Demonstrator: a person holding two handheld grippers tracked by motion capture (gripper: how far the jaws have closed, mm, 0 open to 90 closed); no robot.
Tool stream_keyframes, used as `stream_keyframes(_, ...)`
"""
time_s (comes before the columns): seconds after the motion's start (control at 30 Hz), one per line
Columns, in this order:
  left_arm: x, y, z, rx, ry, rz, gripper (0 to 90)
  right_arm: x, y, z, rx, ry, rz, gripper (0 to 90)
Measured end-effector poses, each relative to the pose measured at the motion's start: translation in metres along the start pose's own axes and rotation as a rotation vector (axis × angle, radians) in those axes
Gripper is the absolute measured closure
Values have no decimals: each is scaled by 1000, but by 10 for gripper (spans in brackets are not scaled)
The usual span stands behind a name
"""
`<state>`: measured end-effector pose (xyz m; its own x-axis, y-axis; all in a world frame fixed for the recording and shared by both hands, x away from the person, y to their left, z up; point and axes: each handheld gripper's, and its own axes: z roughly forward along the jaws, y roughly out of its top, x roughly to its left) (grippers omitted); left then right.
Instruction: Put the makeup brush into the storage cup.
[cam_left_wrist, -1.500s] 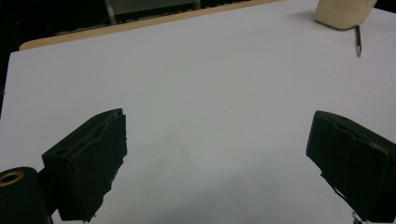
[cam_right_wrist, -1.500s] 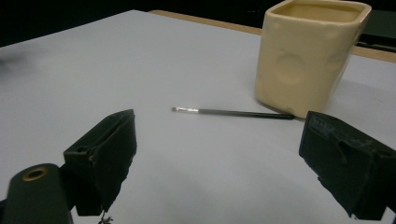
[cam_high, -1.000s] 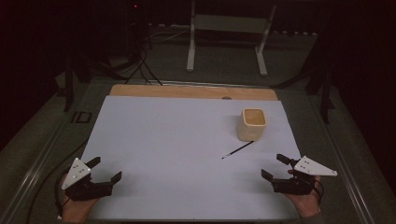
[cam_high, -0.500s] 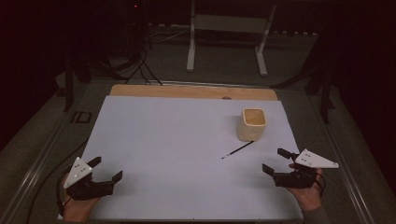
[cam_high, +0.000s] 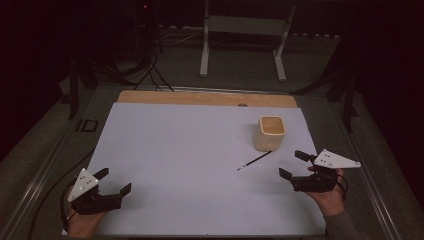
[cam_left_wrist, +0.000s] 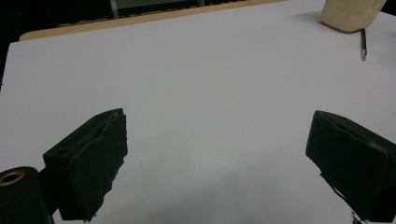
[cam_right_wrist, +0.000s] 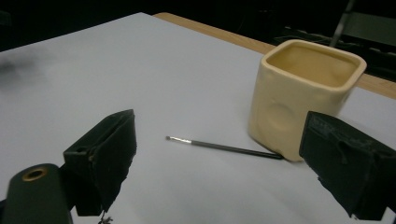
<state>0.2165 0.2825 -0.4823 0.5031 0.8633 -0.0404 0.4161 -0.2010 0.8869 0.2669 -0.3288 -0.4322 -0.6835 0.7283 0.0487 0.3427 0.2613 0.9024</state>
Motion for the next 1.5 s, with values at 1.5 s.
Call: stream_keyframes(1.5, 0, -1, 0, 4, -4, -1, 67, -14, 76, 50, 1, 41, -70, 109)
